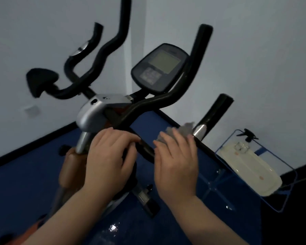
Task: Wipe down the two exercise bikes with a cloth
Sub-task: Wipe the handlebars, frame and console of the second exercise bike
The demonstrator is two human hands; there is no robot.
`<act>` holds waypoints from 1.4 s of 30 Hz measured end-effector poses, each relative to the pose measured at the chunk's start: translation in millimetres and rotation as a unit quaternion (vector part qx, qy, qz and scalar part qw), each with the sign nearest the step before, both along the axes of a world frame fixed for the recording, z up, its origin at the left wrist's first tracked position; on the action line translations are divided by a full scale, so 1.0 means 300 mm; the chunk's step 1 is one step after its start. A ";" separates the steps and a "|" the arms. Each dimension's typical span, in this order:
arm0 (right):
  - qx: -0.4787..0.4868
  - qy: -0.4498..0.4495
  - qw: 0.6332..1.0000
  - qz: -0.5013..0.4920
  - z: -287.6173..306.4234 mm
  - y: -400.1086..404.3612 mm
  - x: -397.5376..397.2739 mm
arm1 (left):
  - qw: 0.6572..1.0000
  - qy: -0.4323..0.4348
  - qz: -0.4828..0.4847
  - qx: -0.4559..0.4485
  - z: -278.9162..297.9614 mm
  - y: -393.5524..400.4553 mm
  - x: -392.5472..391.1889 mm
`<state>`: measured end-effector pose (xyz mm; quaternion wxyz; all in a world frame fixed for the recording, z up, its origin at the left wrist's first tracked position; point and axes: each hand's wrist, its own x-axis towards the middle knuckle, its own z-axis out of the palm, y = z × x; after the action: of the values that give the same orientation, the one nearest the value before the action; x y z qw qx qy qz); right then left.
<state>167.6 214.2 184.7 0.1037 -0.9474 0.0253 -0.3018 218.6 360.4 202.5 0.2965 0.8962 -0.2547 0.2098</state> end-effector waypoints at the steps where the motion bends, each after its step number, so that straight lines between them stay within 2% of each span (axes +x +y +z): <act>1: -0.041 0.041 0.997 0.045 0.022 -0.014 -0.003 | 0.999 -0.002 0.034 -0.030 -0.008 -0.001 -0.007; 5: -0.185 0.171 0.947 0.200 0.182 -0.193 0.004 | 0.991 0.002 0.116 -0.070 -0.030 0.000 -0.014; 8: -0.297 0.291 0.889 0.192 0.251 -0.220 0.030 | 0.985 0.015 0.149 -0.088 -0.028 -0.004 -0.018; 10: -0.341 0.320 0.866 0.177 0.199 -0.131 0.071 | 0.982 0.016 0.162 -0.100 -0.036 -0.004 -0.020; 14: -0.284 0.298 0.903 0.125 0.118 -0.012 0.170 | 0.973 0.020 0.188 -0.132 -0.049 -0.001 -0.020; 16: -0.298 0.290 0.897 0.155 0.116 -0.057 0.137 | 0.971 0.030 0.196 -0.136 -0.049 -0.005 -0.025; 18: -0.258 0.296 0.906 0.157 0.116 -0.081 0.106 | 0.966 0.038 0.211 -0.146 -0.050 -0.006 -0.028; 21: -0.229 0.342 0.892 0.187 0.121 -0.012 0.220 | 0.962 0.045 0.221 -0.155 -0.049 -0.007 -0.022; 23: -0.160 0.381 0.892 0.181 0.124 0.016 0.281 | 0.963 0.044 0.217 -0.151 -0.049 -0.008 -0.027; 25: -0.114 0.359 0.905 0.197 0.103 -0.013 0.256 | 0.964 0.045 0.215 -0.151 -0.044 -0.008 -0.030; 29: -0.135 0.391 0.882 0.224 0.112 -0.018 0.263 | 0.965 0.044 0.212 -0.145 -0.049 -0.005 -0.020; 31: -0.058 0.366 0.907 0.201 0.119 0.034 0.309 | 0.968 0.032 0.208 -0.137 -0.054 -0.004 -0.011; 34: -0.008 0.333 0.932 0.144 0.078 0.056 0.298 | 0.971 0.018 0.196 -0.135 -0.055 -0.002 -0.012; 35: -0.021 0.322 0.937 0.131 0.068 0.039 0.270 | 0.973 0.016 0.185 -0.134 -0.055 -0.001 -0.013; 38: -0.154 0.248 0.947 0.134 0.072 -0.022 0.149 | 0.979 0.010 0.154 -0.135 -0.058 0.008 -0.013; 42: -0.229 0.213 0.907 0.281 0.165 -0.198 0.078 | 0.985 0.005 0.141 -0.097 -0.056 0.014 -0.016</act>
<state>191.0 154.8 234.2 -0.0439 -0.9548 -0.2899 -0.0486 213.8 364.7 185.7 0.3509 0.8913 -0.1027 0.2683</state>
